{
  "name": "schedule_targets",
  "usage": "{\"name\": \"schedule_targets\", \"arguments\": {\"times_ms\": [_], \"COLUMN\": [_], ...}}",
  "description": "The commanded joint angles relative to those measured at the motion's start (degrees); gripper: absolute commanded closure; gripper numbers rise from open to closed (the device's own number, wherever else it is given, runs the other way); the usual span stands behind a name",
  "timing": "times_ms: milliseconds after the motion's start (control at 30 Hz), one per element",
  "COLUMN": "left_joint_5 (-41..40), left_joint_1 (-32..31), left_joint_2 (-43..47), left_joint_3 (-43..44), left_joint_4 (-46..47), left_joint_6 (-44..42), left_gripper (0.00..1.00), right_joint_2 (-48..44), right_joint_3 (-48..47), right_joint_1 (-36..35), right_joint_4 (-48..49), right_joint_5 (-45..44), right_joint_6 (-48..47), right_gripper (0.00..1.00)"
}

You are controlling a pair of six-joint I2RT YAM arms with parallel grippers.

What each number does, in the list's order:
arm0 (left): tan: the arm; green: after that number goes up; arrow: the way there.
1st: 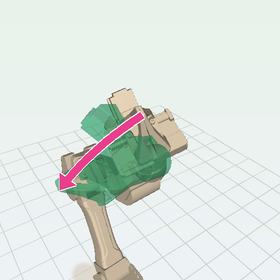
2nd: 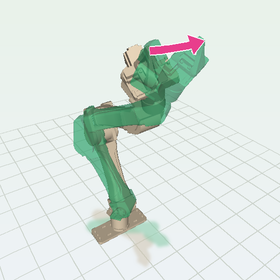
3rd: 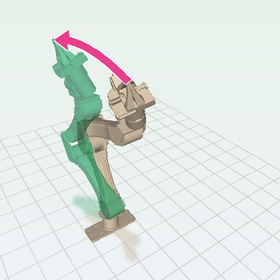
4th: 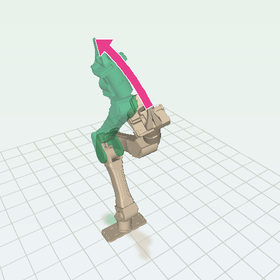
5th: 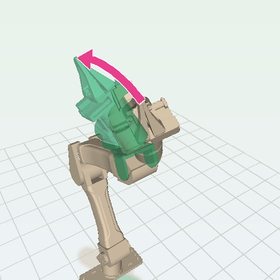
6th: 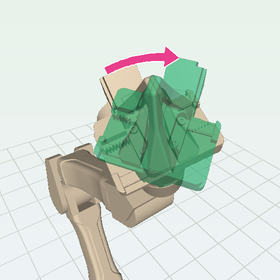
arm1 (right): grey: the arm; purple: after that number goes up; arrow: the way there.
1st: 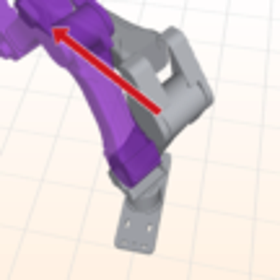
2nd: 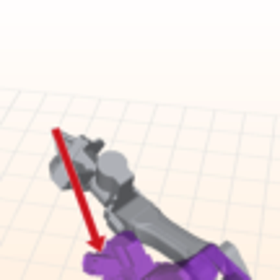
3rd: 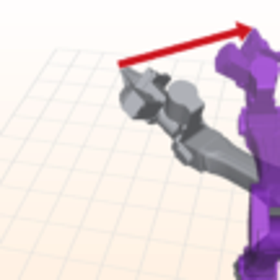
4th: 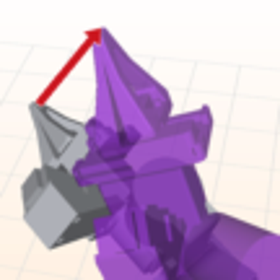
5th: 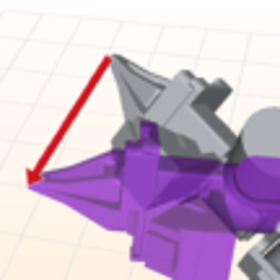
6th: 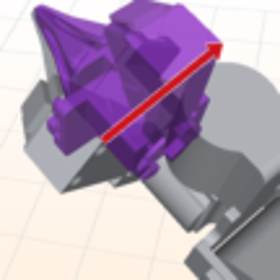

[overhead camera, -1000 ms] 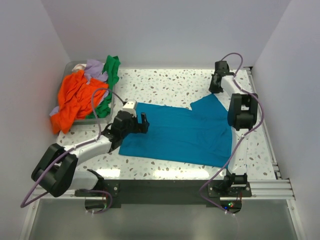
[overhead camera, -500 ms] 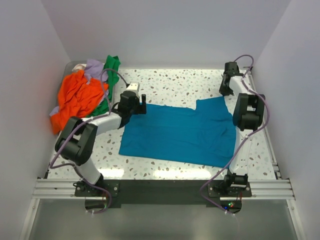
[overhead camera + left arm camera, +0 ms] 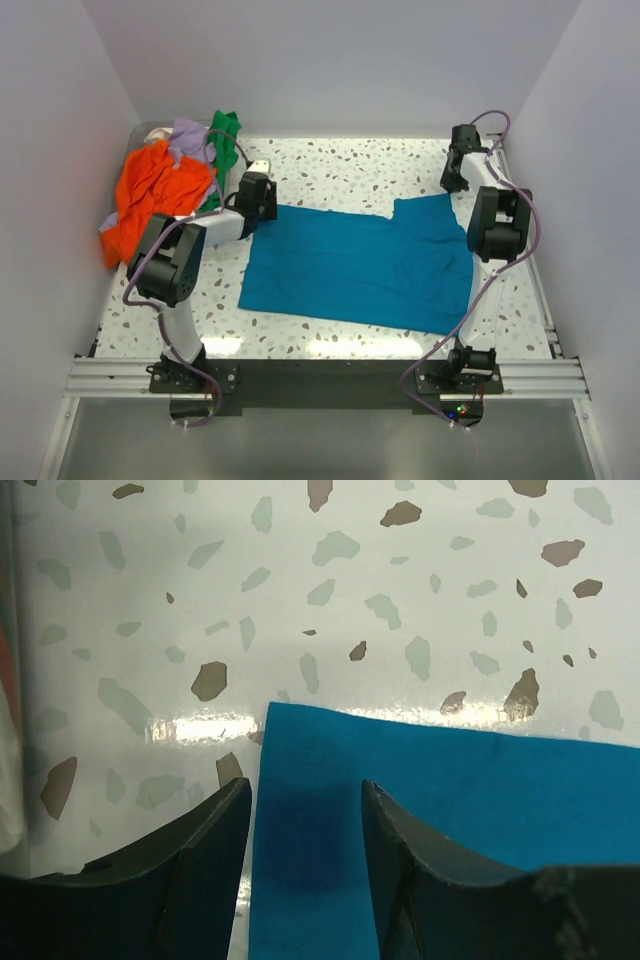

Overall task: Fold and stack the t-shirts
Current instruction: Fold the tshirt

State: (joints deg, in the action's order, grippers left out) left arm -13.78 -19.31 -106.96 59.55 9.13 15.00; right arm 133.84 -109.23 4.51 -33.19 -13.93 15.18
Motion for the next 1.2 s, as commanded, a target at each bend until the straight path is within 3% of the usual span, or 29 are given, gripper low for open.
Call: {"name": "schedule_targets", "arguments": {"times_ms": [0,167,433,1033,1167], "left_joint_5": [-1.4,-2.6,-2.2,4.0,4.9], "left_joint_1": [0.6,0.9,1.8,3.7,3.7], "left_joint_2": [-1.9,-3.3,-5.6,-10.4,-10.9], "left_joint_3": [3.8,4.8,7.0,11.5,11.6], "left_joint_4": [0.2,1.9,1.0,-2.9,-3.4], "left_joint_6": [-1.9,-2.2,-1.6,-1.3,-1.3], "left_gripper": [0.48,0.54,0.57,0.67,0.75], "right_joint_2": [-0.9,-1.2,-1.1,-1.0,-1.0], "right_joint_3": [2.1,2.5,2.7,2.8,3.0], "right_joint_1": [0.4,0.4,0.5,0.4,0.4], "right_joint_4": [-3.5,-3.1,-3.1,-3.3,-3.2], "right_joint_5": [1.1,1.7,2.5,3.3,4.0], "right_joint_6": [0.0,0.0,0.0,0.1,0.4], "right_gripper": [1.0,1.0,1.0,1.0,1.0]}}
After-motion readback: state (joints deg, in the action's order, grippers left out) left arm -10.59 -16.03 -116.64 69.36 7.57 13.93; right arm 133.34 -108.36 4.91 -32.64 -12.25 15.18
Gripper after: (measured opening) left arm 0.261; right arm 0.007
